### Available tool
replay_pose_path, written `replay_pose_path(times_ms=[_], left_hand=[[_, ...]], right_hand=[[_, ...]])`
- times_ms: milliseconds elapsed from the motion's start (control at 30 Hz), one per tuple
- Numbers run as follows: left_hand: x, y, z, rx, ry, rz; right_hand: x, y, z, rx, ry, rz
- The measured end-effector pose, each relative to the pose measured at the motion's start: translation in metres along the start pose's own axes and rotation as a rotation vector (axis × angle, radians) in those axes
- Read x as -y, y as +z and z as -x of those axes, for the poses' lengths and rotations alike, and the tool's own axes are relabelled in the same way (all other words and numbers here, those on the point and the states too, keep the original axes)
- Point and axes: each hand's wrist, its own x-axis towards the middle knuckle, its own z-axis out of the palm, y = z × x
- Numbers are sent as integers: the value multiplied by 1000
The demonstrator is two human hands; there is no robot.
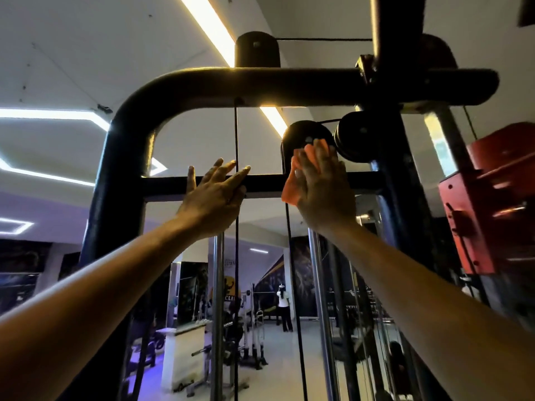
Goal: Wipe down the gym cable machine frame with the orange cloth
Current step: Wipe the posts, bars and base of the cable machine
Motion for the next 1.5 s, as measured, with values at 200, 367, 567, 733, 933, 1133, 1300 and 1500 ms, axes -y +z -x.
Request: replay_pose_path(times_ms=[200, 367, 567, 733, 933, 1133, 1300, 1500], left_hand=[[-29, 19, -16, -50, 46, -4], [-35, 21, -40, -97, 86, 25], [-56, 22, -71, -104, 32, 143], [-58, 27, -74, -113, 59, 146], [-46, 20, -88, -128, 118, 99], [-48, 16, -80, -105, 133, 82], [-42, 21, -71, -91, 188, 39], [-38, 29, -70, -144, 230, -44]], right_hand=[[-22, -2, 20, 71, -365, -23], [-59, -28, -14, 19, -79, -125], [-47, 3, -34, 144, -147, 85], [-60, 5, -14, 203, -259, 194], [-34, 6, -83, 231, -71, 109], [-47, 4, -32, 216, -244, 186], [-54, 7, -70, 308, -359, 349], [-48, 5, -52, 248, -346, 332]])
